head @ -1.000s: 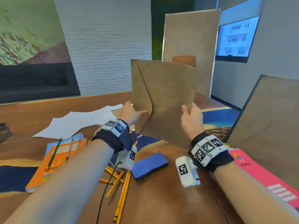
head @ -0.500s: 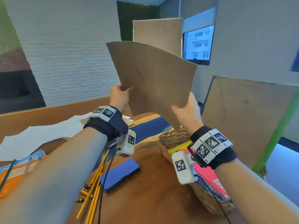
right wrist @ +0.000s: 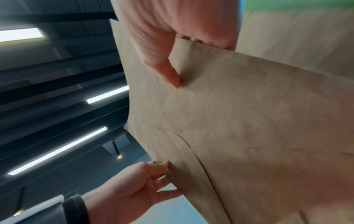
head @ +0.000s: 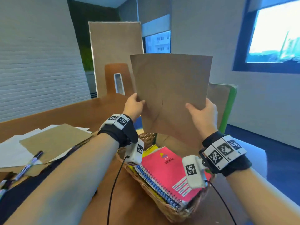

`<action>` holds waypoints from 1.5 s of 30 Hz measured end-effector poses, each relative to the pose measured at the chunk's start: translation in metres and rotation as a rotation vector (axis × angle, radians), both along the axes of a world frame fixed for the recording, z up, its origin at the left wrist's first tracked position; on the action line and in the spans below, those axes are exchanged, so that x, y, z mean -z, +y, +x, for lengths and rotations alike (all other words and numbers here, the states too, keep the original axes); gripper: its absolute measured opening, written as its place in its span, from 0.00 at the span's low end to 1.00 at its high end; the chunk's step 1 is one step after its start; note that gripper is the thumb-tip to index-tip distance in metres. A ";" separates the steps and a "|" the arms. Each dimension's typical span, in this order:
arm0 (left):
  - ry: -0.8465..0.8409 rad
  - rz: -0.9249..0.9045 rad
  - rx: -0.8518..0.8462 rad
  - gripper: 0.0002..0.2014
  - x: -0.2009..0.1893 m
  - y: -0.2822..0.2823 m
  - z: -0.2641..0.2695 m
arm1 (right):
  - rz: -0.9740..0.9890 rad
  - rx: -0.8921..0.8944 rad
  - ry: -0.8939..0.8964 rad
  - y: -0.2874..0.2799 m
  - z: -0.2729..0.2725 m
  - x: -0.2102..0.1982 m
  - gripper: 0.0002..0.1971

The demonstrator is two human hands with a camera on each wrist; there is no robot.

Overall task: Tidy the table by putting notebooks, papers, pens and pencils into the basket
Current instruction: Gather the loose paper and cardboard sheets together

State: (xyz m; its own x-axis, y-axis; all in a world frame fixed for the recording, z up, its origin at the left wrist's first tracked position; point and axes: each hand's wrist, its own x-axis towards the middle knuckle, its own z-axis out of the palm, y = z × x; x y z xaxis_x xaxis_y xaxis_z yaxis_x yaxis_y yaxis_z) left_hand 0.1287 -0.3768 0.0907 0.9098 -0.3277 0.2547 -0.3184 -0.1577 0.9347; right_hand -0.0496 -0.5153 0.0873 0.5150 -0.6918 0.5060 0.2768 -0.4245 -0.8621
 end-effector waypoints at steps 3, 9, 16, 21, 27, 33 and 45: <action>0.009 0.051 0.061 0.13 0.009 -0.026 -0.003 | 0.033 0.073 -0.016 -0.021 -0.009 0.005 0.10; 0.053 0.078 0.116 0.15 0.034 -0.060 -0.005 | 0.023 0.155 0.026 -0.045 -0.013 0.019 0.08; 0.088 0.175 0.137 0.14 0.062 -0.076 0.006 | 0.010 0.182 0.108 -0.053 -0.009 0.037 0.11; 0.082 0.229 0.153 0.17 0.074 -0.080 0.011 | 0.021 0.201 0.141 -0.055 -0.008 0.050 0.12; 0.034 0.159 0.124 0.18 0.060 -0.083 0.006 | 0.037 0.188 0.185 -0.058 -0.012 0.049 0.13; 0.045 0.228 0.094 0.15 0.065 -0.074 0.009 | 0.030 0.142 0.263 -0.062 -0.019 0.056 0.10; -0.069 0.446 0.127 0.17 0.066 -0.088 0.009 | -0.078 0.371 -0.041 -0.066 -0.016 0.057 0.21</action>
State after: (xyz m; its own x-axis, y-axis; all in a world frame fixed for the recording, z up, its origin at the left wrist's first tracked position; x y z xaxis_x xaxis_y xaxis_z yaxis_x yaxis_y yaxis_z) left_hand 0.1377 -0.4645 0.0248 0.8414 -0.5264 0.1221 -0.4201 -0.4950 0.7606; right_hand -0.0653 -0.5808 0.0302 0.2150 -0.7861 0.5795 0.1257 -0.5661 -0.8147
